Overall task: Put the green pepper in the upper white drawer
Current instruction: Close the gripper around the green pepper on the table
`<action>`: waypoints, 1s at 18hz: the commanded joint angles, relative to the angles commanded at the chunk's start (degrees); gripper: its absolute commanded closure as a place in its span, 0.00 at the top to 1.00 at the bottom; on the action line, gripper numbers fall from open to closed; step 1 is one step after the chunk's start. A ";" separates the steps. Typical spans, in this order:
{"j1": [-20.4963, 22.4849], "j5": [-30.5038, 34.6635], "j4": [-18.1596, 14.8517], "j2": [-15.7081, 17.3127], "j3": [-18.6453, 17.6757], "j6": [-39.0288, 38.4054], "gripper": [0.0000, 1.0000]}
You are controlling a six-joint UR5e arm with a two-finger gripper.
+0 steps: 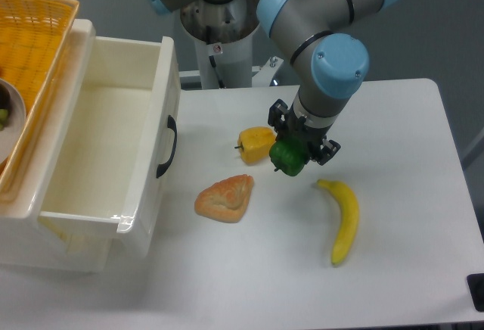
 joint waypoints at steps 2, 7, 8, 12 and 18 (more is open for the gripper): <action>0.00 0.00 -0.09 0.00 0.26 -0.35 0.54; -0.35 0.26 -0.35 0.00 0.79 -2.11 0.54; -0.44 0.09 -0.35 0.09 0.79 -2.63 0.54; -0.70 -0.44 -0.35 0.70 1.14 -6.84 0.54; -0.97 -3.68 -2.19 1.58 2.29 -12.92 0.54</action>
